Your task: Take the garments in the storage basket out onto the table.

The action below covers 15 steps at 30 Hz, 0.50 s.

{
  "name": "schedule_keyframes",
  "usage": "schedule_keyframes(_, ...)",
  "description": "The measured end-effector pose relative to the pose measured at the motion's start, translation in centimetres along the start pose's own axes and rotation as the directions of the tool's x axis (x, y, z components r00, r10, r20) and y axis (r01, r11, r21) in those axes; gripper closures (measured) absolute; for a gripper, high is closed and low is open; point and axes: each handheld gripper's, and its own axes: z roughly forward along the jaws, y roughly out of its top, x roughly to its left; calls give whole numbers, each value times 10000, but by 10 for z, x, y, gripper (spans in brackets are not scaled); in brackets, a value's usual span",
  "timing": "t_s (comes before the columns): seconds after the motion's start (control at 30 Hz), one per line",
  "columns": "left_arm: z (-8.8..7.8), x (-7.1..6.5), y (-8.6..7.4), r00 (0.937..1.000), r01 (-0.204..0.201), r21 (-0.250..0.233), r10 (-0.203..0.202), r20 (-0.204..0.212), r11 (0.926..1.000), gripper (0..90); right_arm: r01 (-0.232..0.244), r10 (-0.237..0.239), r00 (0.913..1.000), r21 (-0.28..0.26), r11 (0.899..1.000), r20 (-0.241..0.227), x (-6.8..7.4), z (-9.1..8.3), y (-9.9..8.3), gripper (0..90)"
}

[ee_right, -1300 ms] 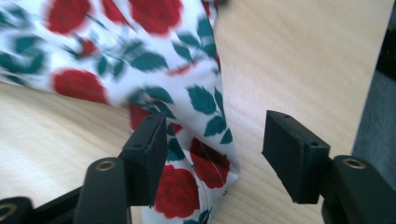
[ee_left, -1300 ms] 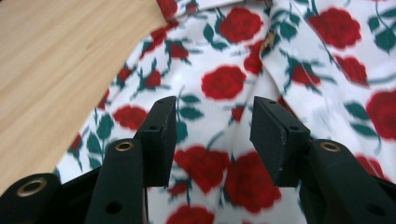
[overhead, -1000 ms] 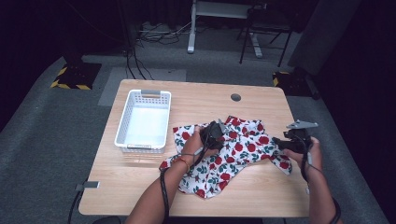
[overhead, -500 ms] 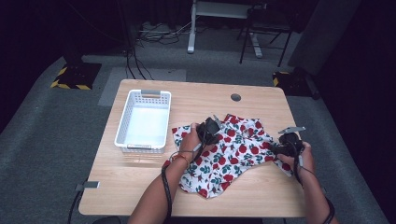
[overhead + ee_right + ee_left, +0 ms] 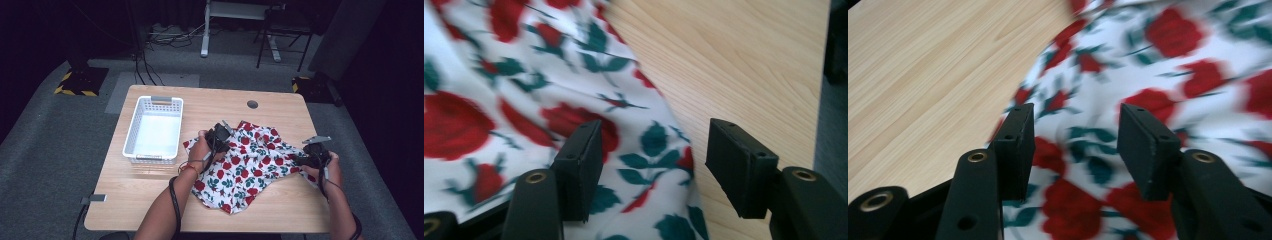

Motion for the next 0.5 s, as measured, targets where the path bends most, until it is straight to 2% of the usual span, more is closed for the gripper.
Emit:
schedule_keyframes(0.07,-14,-9,1,9990,-345,-349,355,286,9988,470,269,-280,9992,-366,9990,-300,5,-8,0,389)
schedule_keyframes(0.17,-39,-26,-5,9889,-989,-828,1072,1029,9916,446,1058,-1116,9915,-841,9908,-666,19,-20,1,386)
schedule_keyframes(0.23,-55,-37,-15,9778,-1428,-1008,1561,1396,9846,430,1459,-1600,9804,-1223,9817,-1149,31,-28,-1,386)
schedule_keyframes(0.3,-68,-44,-30,9678,-1668,-1140,1848,1709,9794,418,1848,-2097,9633,-1524,9709,-1674,45,-33,-4,386)
schedule_keyframes(0.37,-77,-46,-48,9641,-1711,-1001,1875,1882,9802,407,2338,-2720,9364,-1840,9547,-2217,63,-37,-10,382)
schedule_keyframes(0.4,-82,-44,-58,9657,-1605,-908,1754,1916,9829,406,2629,-3082,9180,-1991,9441,-2494,72,-39,-14,377)
schedule_keyframes(0.47,-88,-39,-75,9694,-1426,-775,1551,1903,9867,403,3254,-3859,8653,-2271,9179,-3199,95,-42,-24,371)
schedule_keyframes(0.5,-92,-35,-84,9731,-1400,-619,1489,1756,9882,403,3410,-4055,8516,-2365,9098,-3323,102,-42,-27,371)
